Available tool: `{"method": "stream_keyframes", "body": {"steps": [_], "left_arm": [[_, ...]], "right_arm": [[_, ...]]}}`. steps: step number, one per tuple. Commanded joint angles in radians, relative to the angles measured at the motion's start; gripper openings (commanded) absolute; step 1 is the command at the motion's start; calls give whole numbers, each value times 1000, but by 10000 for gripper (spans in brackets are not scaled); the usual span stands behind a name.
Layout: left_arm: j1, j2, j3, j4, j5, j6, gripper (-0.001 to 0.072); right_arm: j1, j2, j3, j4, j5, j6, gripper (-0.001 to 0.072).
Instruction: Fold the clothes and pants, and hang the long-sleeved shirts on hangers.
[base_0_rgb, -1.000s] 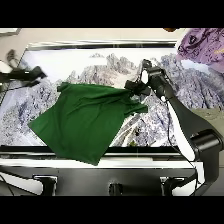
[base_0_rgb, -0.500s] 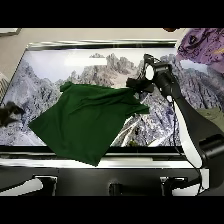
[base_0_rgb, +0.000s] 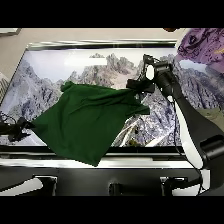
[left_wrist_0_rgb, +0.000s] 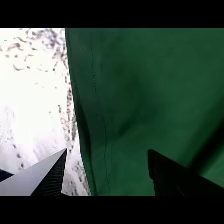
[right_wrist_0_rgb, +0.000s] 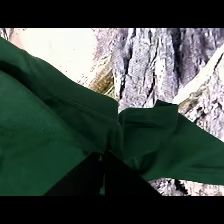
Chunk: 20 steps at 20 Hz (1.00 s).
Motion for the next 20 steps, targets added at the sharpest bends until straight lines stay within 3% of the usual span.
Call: {"method": "stream_keyframes", "body": {"steps": [1,6,7,8,9,10,15,20], "left_arm": [[-22,-46,-13,-3,35,15,582],[-72,-92,-13,-3,96,11,577],[-79,-98,-13,-3,105,11,509],[-81,-100,-12,-3,117,11,372],[-82,-100,-10,-16,135,12,127],[-82,-97,-5,-35,160,14,16],[-143,-112,174,-134,348,6,12],[-266,-340,614,-132,414,-51,13]], "right_arm": [[0,0,0,-1,1,-4,25],[0,2,0,3,2,-2,25],[0,2,0,3,2,2,25],[0,2,0,3,2,5,25],[0,2,0,3,3,6,25],[0,3,0,3,6,8,25],[0,34,0,-32,88,6,24],[3,58,0,-50,168,7,24]]}}
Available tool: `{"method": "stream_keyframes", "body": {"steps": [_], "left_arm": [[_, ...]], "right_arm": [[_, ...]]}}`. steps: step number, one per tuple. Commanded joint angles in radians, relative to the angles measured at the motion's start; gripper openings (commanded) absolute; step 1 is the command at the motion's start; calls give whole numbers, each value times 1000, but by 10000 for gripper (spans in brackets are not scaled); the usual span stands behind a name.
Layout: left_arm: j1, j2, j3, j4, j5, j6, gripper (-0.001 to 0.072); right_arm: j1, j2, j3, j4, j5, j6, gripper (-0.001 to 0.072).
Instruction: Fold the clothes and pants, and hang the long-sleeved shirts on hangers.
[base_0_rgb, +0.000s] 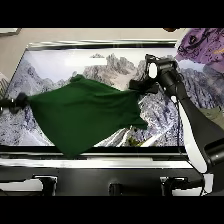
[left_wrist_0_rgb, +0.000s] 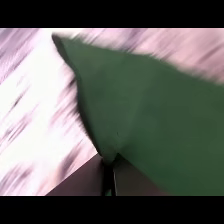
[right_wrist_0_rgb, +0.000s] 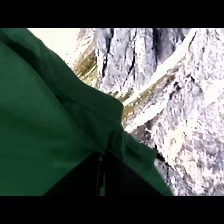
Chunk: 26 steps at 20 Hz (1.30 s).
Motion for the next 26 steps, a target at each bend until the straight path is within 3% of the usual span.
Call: {"method": "stream_keyframes", "body": {"steps": [1,5,6,8,9,11,13,15,21,23,26], "left_arm": [[-77,-182,303,-6,45,-51,13],[-115,-376,512,-3,-63,-175,18],[-115,-385,527,0,-99,-181,74],[-97,-357,528,2,-156,-180,585],[-78,-330,528,19,-203,-180,635],[-36,-262,527,117,-323,-175,634],[6,-179,512,315,-513,-132,598],[57,-63,399,354,-612,-100,599],[143,339,-267,124,-483,24,601],[103,406,-434,78,-453,76,601],[30,422,-585,77,-411,69,601]], "right_arm": [[3,11,0,-13,65,0,24],[3,11,0,-6,67,16,24],[3,11,0,-6,67,16,24],[3,11,0,-6,68,15,24],[3,11,0,-6,68,15,24],[3,11,0,-6,69,15,25],[3,11,0,-5,74,12,25],[3,11,0,-6,74,-5,25],[3,11,0,5,74,-27,25],[3,11,0,10,71,-27,25],[3,11,0,10,71,-26,25]]}}
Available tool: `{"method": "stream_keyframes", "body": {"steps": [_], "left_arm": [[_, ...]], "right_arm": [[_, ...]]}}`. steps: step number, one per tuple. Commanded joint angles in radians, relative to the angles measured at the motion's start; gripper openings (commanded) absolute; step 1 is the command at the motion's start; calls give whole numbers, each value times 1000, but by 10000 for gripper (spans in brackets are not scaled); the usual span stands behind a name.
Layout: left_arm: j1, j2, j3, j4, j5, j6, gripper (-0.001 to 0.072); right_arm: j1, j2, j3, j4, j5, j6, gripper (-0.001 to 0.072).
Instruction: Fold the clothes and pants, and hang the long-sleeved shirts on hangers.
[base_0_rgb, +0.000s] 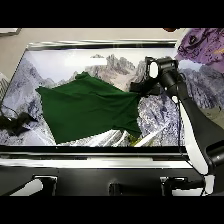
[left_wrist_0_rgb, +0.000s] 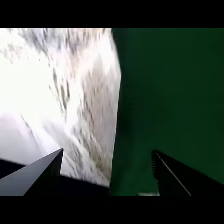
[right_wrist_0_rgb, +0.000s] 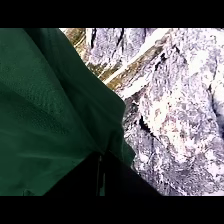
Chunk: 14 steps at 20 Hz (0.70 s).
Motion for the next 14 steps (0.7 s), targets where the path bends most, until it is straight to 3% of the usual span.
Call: {"method": "stream_keyframes", "body": {"steps": [1,10,11,12,13,14], "left_arm": [[-72,53,-203,-43,66,23,602],[-251,-30,-247,-78,188,-10,599],[-265,-38,-246,-84,203,-16,552],[-273,-39,-242,-90,209,-21,187],[-273,-35,-225,-101,210,-18,17],[-272,-25,-189,-103,203,-18,15]], "right_arm": [[1,1,0,5,0,-3,25],[1,1,0,36,11,5,25],[1,1,0,39,15,13,25],[1,1,0,40,21,16,25],[1,2,0,41,27,16,25],[1,7,0,39,24,9,25]]}}
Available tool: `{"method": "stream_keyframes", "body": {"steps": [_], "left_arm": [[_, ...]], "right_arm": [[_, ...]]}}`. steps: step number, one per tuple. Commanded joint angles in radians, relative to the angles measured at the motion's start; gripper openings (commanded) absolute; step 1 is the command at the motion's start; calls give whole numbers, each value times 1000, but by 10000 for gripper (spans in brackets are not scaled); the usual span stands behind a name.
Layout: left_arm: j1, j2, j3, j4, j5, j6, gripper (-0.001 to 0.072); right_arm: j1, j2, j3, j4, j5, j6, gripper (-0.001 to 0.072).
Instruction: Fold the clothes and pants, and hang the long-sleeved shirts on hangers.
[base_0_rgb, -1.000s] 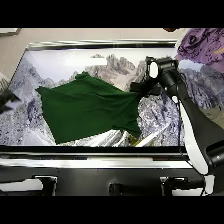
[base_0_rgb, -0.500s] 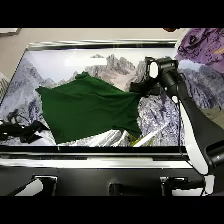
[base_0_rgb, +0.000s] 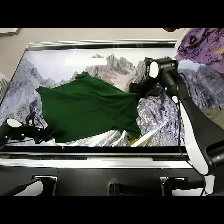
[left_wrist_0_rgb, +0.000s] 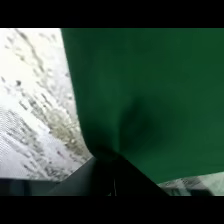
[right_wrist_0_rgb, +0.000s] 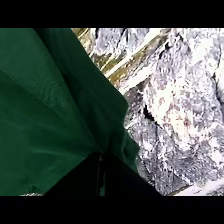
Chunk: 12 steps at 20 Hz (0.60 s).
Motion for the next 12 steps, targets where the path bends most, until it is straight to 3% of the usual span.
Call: {"method": "stream_keyframes", "body": {"steps": [1,7,12], "left_arm": [[-21,15,90,-27,6,-6,15],[-14,124,691,39,-74,-6,15],[-14,279,1102,93,-151,-18,15]], "right_arm": [[1,16,0,-3,-13,-20,24],[-51,222,140,-108,-219,-142,25],[-62,556,196,-115,-199,-245,25]]}}
